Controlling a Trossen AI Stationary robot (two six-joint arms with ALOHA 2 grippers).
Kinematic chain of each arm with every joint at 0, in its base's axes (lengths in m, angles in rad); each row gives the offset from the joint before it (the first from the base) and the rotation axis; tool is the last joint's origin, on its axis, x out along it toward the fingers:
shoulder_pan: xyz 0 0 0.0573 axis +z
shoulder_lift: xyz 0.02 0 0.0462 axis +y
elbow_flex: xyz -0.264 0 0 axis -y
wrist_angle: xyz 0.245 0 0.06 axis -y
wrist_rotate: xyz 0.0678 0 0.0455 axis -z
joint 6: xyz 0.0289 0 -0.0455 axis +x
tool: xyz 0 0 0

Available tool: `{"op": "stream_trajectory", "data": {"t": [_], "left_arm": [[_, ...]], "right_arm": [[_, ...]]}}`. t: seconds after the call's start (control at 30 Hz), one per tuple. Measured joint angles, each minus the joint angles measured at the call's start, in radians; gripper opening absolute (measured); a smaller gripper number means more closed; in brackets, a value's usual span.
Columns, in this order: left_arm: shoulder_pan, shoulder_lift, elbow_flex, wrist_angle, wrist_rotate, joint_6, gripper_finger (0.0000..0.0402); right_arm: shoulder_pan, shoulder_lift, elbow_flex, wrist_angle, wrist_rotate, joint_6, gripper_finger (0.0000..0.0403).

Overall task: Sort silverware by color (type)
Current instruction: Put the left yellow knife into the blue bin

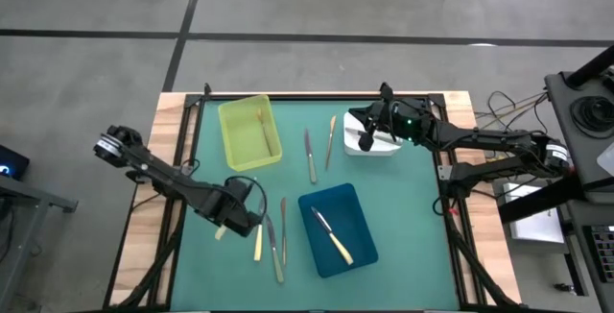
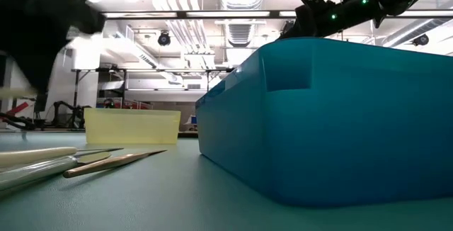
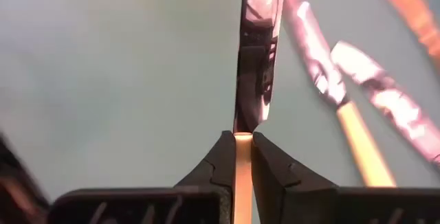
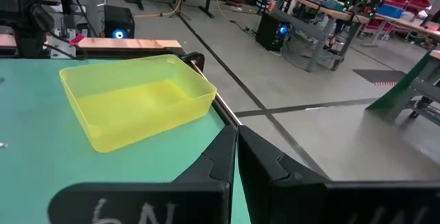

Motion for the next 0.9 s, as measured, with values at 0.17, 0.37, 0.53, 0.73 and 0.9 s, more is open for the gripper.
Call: {"op": "stream_trajectory", "data": {"t": [0.17,0.37,0.53,0.73,0.9], "left_arm": [[0.046,-0.026,0.144,-0.05,-0.219,0.223,0.0007],[0.168,-0.034,0.271,0.006,-0.391,0.607,0.0007],[0.277,-0.035,0.286,0.24,-0.408,0.987,0.0007],[0.365,-0.033,0.248,0.556,-0.319,1.34,0.0007],[0.407,-0.037,0.189,0.79,-0.122,1.518,0.0008]], "right_arm": [[0.0,0.0,0.0,0.047,-0.001,0.059,0.0009],[0.001,0.0,0.0,0.066,-0.002,0.109,0.0009],[0.001,0.0,0.0,0.066,-0.022,0.169,0.0009],[0.008,-0.001,-0.014,0.065,-0.222,0.261,0.0009],[0.073,-0.001,-0.071,0.081,-0.338,0.289,0.0009]]}}
